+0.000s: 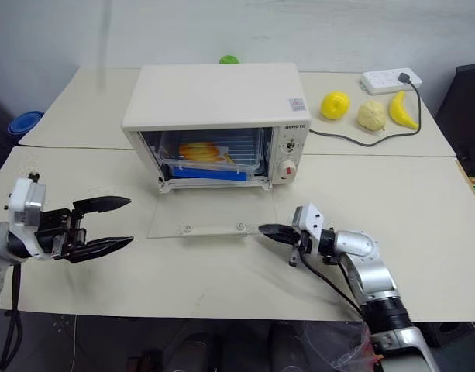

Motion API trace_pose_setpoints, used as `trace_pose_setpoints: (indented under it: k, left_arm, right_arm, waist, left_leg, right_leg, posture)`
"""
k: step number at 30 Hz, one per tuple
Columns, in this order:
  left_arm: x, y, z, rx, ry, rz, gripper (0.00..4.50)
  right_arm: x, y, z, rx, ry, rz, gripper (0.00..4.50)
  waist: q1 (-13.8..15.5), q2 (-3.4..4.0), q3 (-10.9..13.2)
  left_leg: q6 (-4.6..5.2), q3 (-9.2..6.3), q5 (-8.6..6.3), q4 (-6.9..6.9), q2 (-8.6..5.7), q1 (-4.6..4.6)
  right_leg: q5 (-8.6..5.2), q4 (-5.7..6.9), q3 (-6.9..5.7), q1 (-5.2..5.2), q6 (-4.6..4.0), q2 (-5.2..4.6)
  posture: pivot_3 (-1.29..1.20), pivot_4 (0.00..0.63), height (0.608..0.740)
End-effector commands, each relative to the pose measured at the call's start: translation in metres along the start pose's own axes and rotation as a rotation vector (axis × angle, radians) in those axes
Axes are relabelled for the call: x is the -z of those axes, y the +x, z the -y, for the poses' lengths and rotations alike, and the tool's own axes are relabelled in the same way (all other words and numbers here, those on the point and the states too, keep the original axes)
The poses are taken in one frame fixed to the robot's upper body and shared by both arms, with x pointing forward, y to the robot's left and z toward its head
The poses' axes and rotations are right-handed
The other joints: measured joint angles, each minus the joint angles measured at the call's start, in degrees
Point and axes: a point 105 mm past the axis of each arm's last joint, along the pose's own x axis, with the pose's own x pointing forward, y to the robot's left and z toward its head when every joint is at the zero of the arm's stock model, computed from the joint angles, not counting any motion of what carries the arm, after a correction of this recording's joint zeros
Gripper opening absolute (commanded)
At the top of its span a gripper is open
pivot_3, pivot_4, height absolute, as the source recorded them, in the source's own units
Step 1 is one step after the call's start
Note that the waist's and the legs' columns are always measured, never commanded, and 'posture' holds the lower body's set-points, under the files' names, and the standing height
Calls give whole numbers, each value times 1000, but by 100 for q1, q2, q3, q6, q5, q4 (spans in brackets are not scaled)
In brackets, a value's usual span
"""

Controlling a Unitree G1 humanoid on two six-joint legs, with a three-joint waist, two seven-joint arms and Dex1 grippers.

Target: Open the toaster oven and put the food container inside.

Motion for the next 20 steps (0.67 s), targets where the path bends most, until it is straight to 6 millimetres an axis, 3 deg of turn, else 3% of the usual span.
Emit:
trace_pose_setpoints:
  k: [1,4,6,8,13,20]
  left_arm:
    - [-20,-7,-15,-144,67,90,4480]
    - [-20,-12,-23,-222,65,84,4480]
    - [-4,-18,-24,-235,88,-15,4480]
    - [12,-25,-21,-227,99,-95,4498]
    - [40,-32,-6,-188,98,-205,4500]
    - [73,-43,16,-183,85,-304,4500]
  right_arm:
    - [-54,0,24,130,-33,221,0]
    - [-88,-3,37,180,34,353,0]
    - [-105,-7,40,178,51,375,0]
    - [-110,-12,34,134,3,304,174]
    - [-71,-48,1,-24,-204,-2,1582]
    - [-24,-89,-21,-63,-281,-145,3972]
  waist:
    - [0,0,0]
    - [0,0,0]
    - [-4,1,0]
    - [-4,2,1]
    - [42,0,-2]
    - [-5,-2,-2]
  left_leg:
    - [-1,0,0,1,0,-1]
    - [-3,-1,0,1,0,-2]
    - [-4,-4,-1,-1,2,-2]
    - [-4,-2,-1,-9,2,-1]
    - [11,2,-10,-28,-2,-6]
    - [52,34,-29,-16,-1,13]
  right_leg:
    - [0,2,0,-2,0,1]
    - [0,5,-1,-3,0,0]
    - [0,5,-2,-3,0,0]
    - [0,4,-1,-3,0,1]
    - [0,-12,-4,-2,0,1]
    - [10,-47,17,17,19,-1]
  posture:
    - [0,150,740]
    - [0,150,740]
    - [0,150,740]
    - [0,150,740]
    - [0,150,740]
    - [0,150,740]
